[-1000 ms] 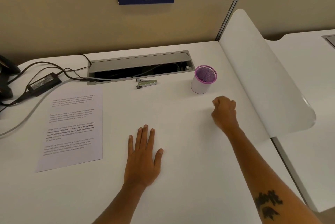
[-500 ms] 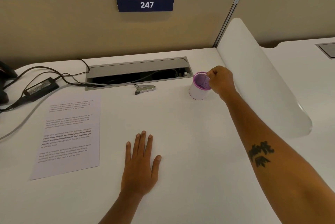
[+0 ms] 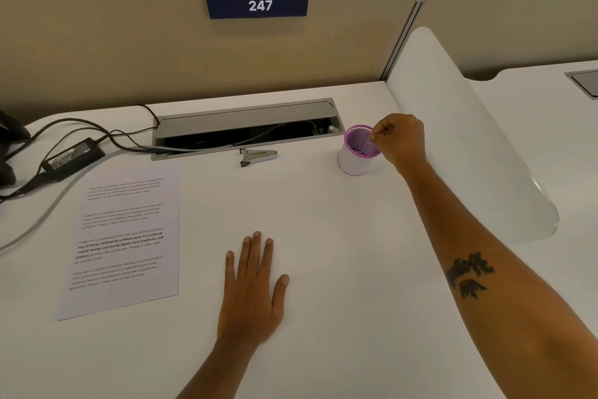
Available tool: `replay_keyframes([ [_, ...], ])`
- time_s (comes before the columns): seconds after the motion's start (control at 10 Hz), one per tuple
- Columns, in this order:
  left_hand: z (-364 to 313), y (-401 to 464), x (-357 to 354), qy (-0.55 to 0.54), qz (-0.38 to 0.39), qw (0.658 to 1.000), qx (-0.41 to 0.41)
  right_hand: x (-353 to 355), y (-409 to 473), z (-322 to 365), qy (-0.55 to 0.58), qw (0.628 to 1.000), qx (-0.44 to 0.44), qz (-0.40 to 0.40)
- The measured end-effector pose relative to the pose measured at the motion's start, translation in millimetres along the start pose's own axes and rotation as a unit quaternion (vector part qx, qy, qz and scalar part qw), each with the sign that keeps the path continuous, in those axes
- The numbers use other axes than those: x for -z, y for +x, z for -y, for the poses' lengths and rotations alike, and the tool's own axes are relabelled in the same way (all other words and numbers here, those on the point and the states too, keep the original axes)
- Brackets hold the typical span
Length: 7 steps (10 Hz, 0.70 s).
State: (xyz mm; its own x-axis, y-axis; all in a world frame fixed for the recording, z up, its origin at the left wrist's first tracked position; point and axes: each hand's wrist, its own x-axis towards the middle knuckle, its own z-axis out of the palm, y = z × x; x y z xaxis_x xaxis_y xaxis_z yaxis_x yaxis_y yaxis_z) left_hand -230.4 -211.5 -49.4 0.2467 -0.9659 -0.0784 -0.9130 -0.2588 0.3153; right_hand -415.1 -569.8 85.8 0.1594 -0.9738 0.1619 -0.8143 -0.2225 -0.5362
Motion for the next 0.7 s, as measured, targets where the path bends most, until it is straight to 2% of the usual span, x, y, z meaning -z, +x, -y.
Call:
replay_keyframes([
  [0.3, 0.2, -0.2, -1.1, 0.006, 0.001, 1.000, 0.002, 6.2, -18.3, -12.5, 0.018, 1.000, 0.014, -0.020],
  [0.7, 0.1, -2.8, 2.3, -0.019, -0.008, 1.000, -0.006, 1.2, -134.2, -53.2, 0.079, 0.994, -0.080, -0.008],
])
